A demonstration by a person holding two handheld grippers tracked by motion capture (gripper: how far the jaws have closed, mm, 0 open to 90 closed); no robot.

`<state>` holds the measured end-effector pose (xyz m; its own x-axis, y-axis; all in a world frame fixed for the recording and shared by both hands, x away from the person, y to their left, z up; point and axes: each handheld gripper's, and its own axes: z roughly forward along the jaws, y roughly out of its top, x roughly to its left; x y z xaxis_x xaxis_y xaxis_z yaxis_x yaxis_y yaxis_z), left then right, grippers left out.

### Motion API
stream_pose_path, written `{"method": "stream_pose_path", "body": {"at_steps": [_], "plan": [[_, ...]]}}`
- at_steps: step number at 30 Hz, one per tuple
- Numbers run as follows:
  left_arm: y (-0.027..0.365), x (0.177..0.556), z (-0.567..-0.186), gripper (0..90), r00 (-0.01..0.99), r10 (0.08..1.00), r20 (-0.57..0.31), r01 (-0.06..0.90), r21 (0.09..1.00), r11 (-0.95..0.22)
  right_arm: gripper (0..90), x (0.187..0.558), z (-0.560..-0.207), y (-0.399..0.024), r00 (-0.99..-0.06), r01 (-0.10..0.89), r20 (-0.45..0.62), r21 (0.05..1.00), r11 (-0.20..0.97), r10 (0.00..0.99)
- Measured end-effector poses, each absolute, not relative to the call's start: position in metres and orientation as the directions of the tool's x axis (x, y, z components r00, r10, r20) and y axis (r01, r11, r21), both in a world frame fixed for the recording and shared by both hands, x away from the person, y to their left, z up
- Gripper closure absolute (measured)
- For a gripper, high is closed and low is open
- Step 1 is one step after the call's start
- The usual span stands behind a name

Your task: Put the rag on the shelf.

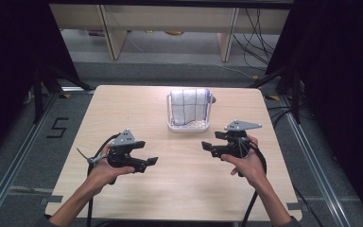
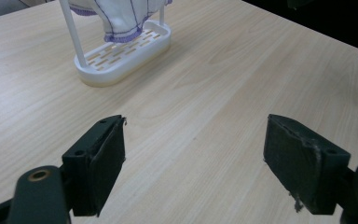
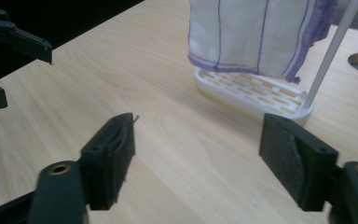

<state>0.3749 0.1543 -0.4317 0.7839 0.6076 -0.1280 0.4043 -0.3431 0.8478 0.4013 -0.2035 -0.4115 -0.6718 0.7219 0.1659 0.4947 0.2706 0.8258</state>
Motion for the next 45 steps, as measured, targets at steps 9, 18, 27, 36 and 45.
{"method": "stream_pose_path", "body": {"at_steps": [9, 18, 27, 36, 45], "plan": [[0.158, 0.358, -0.450, 18.7, 0.796, 0.595, -0.116, 0.397, 0.842, -0.366, 18.2, 0.391, -0.431, -0.193, -0.679, 0.518, 0.213, 0.817, 0.253, 0.702], [0.165, 0.343, -0.478, 18.3, 0.798, 0.590, -0.124, 0.417, 0.820, -0.391, 18.5, 0.380, -0.444, -0.182, -0.711, 0.509, 0.190, 0.803, 0.309, 0.677], [0.168, 0.331, -0.487, 18.3, 0.792, 0.597, -0.123, 0.430, 0.808, -0.403, 18.6, 0.365, -0.462, -0.183, -0.724, 0.526, 0.202, 0.780, 0.338, 0.660], [0.166, 0.321, -0.490, 18.3, 0.801, 0.593, -0.083, 0.404, 0.806, -0.432, 18.6, 0.350, -0.471, -0.188, -0.722, 0.540, 0.199, 0.760, 0.360, 0.663], [0.165, 0.309, -0.495, 18.2, 0.797, 0.595, -0.101, 0.413, 0.810, -0.416, 17.3, 0.335, -0.476, -0.193, -0.727, 0.561, 0.232, 0.744, 0.363, 0.647]]}}
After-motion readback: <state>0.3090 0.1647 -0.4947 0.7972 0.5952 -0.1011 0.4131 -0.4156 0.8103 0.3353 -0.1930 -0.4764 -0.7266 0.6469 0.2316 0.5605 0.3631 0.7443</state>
